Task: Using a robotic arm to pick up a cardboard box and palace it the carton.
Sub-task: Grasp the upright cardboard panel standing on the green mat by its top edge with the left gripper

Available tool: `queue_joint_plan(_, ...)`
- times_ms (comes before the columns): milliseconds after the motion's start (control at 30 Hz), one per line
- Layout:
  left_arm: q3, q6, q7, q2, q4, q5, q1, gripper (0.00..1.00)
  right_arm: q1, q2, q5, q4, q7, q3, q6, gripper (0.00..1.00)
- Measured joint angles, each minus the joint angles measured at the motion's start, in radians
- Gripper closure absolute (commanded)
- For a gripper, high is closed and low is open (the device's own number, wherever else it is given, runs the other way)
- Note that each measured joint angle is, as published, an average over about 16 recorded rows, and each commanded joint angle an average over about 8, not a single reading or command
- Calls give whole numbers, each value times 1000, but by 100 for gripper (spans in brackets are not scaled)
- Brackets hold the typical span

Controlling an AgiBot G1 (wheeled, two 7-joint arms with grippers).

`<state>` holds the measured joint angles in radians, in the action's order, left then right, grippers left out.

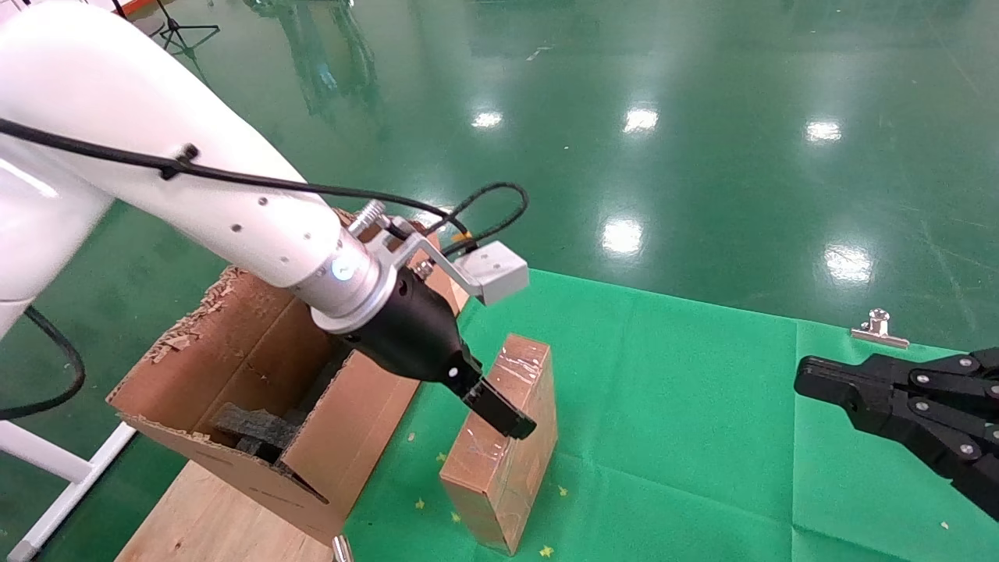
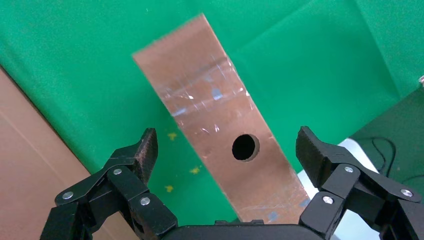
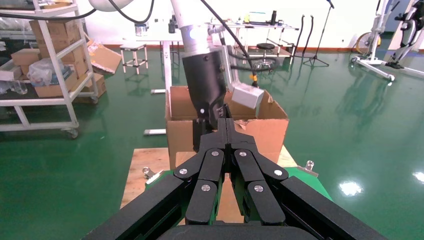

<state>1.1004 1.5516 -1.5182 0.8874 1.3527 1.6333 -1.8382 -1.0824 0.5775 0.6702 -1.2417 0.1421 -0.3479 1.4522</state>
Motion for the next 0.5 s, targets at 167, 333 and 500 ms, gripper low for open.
queue_joint_plan(167,43,-14,-4,8,2,1,-4,0,0,0,0,0,0,0,0,100)
queue_joint_plan(333,69,-28,6,13,3,3,-3,0,0,0,0,0,0,0,0,99)
queue_joint_plan(500,83,-40,21,16,4,6,-3,0,0,0,0,0,0,0,0,44)
